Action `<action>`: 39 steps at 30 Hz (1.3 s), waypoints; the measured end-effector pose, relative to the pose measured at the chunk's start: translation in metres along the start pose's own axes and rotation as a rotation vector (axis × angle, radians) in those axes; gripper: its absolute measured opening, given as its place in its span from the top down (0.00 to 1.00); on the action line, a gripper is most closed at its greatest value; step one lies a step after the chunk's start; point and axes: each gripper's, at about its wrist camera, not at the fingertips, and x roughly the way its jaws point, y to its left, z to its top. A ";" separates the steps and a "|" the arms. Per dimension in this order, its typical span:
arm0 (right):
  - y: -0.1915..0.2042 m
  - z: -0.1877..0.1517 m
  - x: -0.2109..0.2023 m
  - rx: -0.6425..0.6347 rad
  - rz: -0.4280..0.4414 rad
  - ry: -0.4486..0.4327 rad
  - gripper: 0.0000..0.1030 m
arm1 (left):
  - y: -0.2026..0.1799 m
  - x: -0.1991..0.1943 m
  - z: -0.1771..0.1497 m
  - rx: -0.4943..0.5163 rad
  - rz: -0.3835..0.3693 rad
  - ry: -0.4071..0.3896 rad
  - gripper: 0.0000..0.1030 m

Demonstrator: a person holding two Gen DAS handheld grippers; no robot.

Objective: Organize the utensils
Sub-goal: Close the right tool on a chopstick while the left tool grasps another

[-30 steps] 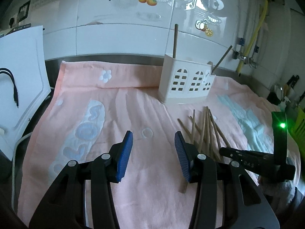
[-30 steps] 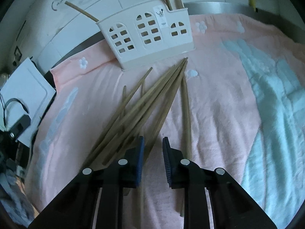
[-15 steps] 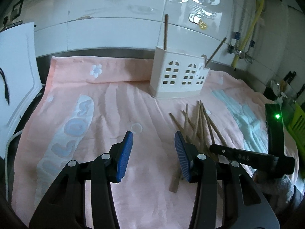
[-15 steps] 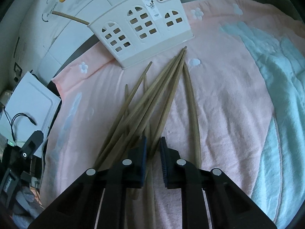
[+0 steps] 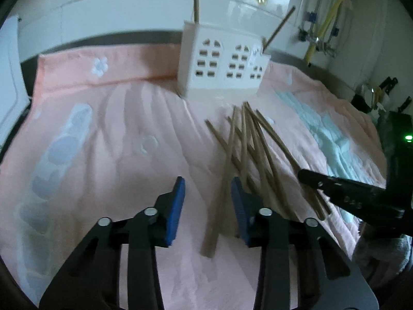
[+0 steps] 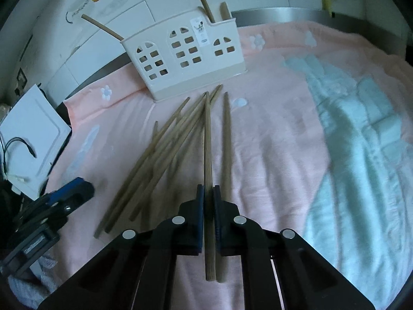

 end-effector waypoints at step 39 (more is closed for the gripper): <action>-0.022 -0.015 -0.014 -0.092 -0.102 -0.027 0.93 | -0.018 0.032 0.007 0.062 0.067 0.059 0.94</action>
